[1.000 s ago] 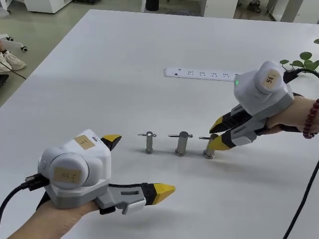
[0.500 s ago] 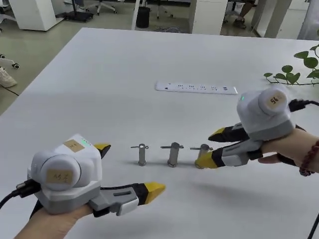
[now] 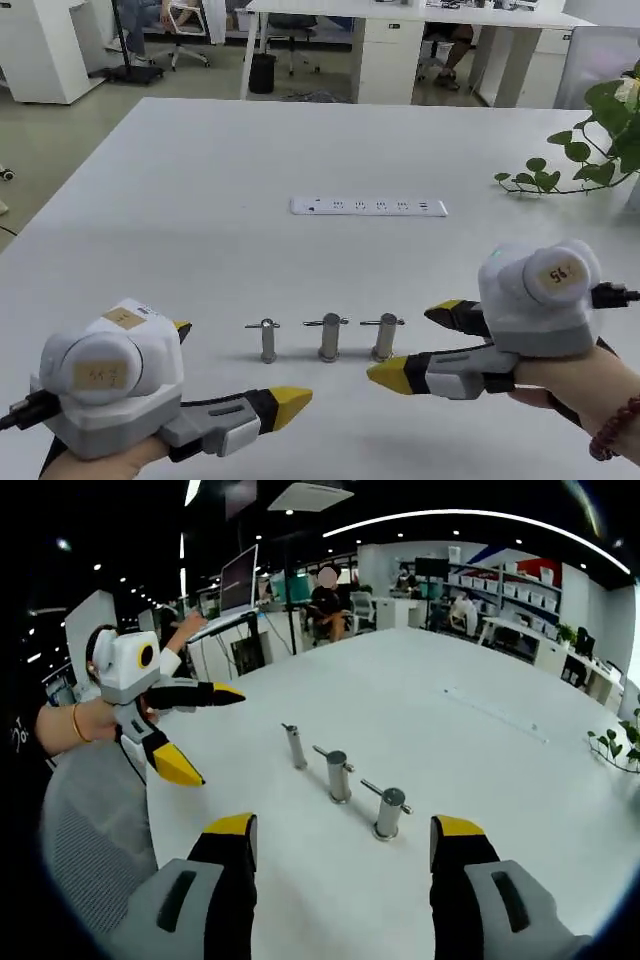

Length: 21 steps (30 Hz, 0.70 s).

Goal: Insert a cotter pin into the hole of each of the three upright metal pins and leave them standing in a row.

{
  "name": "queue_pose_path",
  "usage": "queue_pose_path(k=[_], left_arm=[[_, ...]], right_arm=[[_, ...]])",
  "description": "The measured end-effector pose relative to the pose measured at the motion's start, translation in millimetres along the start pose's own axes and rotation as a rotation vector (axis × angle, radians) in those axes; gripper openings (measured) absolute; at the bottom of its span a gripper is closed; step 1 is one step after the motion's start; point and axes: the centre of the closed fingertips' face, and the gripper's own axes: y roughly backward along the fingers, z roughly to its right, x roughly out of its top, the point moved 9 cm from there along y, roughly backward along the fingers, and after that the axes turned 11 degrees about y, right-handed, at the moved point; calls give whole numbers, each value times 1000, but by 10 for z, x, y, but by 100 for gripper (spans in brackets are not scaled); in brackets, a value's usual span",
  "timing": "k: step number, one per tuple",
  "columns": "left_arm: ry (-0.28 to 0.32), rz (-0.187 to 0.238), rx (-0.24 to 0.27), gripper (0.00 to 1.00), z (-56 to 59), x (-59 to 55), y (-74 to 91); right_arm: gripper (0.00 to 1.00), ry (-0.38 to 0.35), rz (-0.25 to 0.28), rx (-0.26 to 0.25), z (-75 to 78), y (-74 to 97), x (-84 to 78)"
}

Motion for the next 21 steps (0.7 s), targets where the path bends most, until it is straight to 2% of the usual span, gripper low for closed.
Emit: queue_pose_path(k=[4, 7, 10, 12, 14, 21], left_arm=[[15, 2, 12, 96, 1, 11, 19], [-3, -13, 28, 97, -14, 1, 33], [14, -14, 44, 98, -27, -10, 38], [14, -19, 49, 99, -33, -19, 44], [-9, -27, 57, 99, -39, -23, 54], [5, -27, 60, 99, -52, -34, 61]], right_arm=[[73, -14, -6, -24, -50, 9, -70], [78, -31, -6, -63, -77, 12, -138], [79, -68, -4, -72, -117, 8, -176], [81, -93, 16, -74, -148, 10, -177], [81, -104, 25, -83, -160, 23, -176], [84, -116, 42, -83, -210, 37, -185]])
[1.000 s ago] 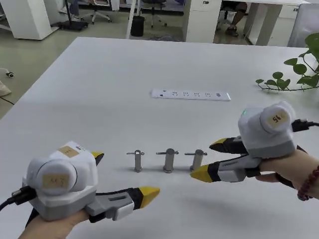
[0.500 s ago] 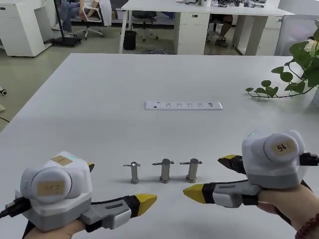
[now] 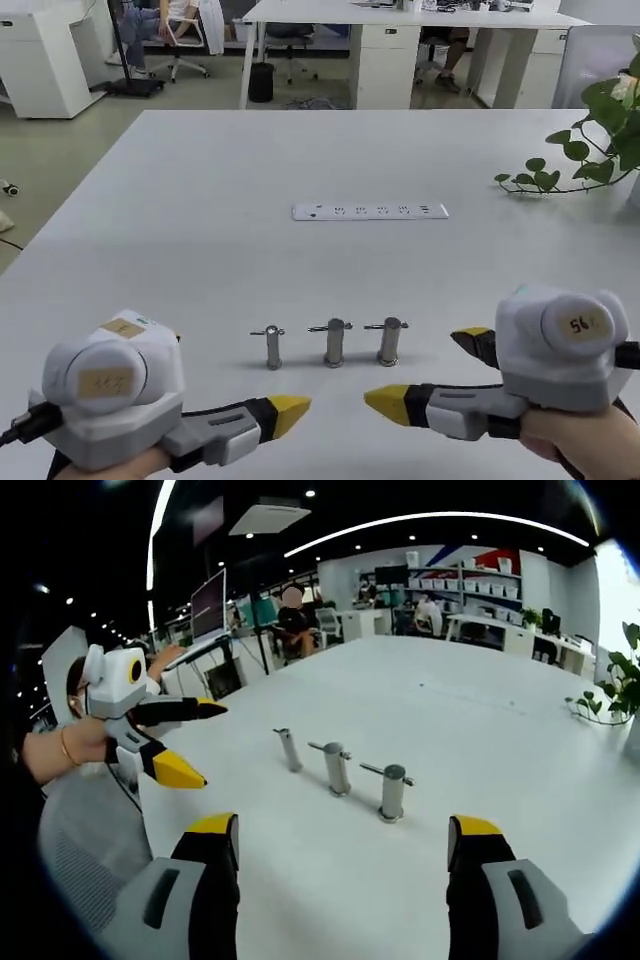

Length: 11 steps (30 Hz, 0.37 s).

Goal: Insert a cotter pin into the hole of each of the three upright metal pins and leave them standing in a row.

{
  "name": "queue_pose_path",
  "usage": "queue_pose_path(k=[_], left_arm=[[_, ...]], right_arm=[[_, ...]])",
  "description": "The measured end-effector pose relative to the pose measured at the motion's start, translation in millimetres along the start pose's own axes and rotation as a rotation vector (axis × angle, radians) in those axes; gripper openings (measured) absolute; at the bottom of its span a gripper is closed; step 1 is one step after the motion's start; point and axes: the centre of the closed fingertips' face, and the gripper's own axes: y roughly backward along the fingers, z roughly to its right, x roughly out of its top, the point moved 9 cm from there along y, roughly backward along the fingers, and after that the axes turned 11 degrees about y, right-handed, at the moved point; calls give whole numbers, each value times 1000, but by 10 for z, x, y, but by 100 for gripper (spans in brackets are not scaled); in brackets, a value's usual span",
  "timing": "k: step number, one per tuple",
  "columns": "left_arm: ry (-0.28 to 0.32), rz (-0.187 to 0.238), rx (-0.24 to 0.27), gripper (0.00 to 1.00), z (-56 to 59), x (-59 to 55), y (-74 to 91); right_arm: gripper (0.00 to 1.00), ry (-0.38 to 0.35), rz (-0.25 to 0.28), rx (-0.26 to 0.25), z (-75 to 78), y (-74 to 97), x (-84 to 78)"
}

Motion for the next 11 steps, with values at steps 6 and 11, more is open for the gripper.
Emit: queue_pose_path(k=[6, 11], left_arm=[[0, -1, 6, 99, -5, 0, 3], [35, 21, -4, 99, 10, -6, -4]], right_arm=[[87, 9, 3, -10, -49, 16, -12], [88, -17, 2, -10, -66, 14, -53]])
